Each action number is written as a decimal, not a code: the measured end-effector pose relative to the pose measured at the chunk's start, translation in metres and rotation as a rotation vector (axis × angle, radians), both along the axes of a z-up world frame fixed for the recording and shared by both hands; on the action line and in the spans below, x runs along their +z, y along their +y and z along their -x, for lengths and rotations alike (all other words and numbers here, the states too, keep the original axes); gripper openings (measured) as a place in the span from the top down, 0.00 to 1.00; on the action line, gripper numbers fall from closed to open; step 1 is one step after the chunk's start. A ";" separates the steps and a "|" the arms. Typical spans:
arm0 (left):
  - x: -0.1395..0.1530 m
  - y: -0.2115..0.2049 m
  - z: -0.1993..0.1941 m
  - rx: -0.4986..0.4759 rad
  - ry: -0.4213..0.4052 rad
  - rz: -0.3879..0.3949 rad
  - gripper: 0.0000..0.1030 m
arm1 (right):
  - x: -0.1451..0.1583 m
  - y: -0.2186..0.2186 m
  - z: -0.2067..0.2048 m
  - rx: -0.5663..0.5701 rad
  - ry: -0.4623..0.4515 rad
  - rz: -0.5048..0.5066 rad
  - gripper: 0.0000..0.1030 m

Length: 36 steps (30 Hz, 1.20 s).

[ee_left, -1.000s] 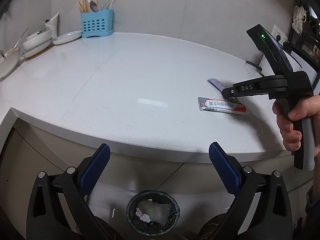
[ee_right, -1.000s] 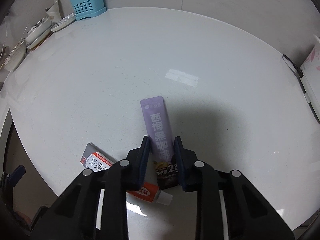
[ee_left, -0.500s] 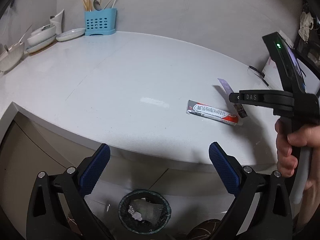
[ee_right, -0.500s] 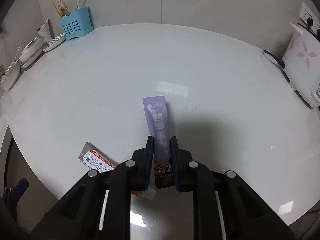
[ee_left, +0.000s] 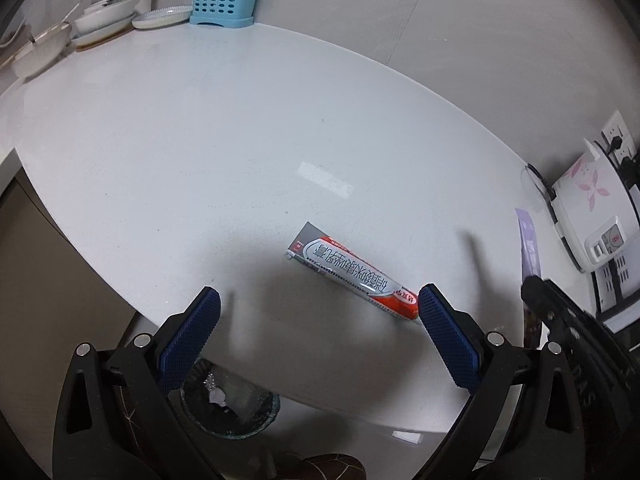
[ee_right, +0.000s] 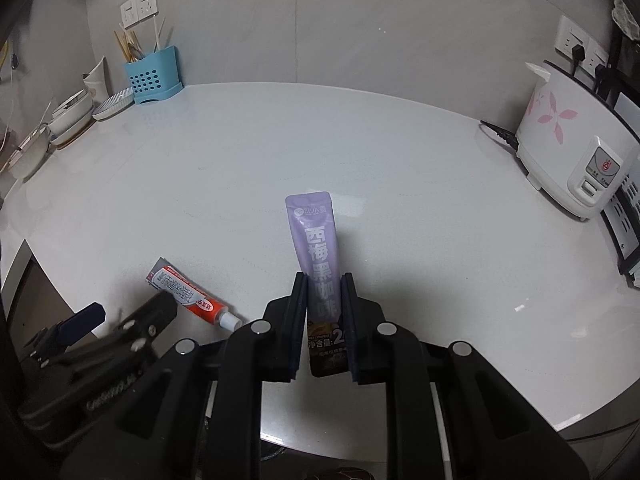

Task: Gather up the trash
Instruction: 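Grasp the purple snack pack with the right tool while the left tool grasps the toothpaste tube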

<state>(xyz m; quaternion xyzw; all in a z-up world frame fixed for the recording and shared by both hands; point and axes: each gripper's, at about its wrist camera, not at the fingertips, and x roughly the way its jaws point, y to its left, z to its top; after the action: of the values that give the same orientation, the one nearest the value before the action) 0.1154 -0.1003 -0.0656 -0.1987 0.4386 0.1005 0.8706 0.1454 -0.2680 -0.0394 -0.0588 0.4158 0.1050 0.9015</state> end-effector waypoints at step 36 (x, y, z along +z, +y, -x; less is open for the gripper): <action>-0.017 -0.006 -0.028 -0.210 -0.029 -0.099 0.80 | -0.011 -0.007 0.004 -0.012 -0.015 -0.018 0.84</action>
<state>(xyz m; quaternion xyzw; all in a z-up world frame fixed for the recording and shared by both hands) 0.1429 -0.1064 -0.0825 -0.1100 0.4390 0.0273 0.8913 0.1415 -0.2746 -0.0505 -0.0489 0.4084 0.1028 0.9057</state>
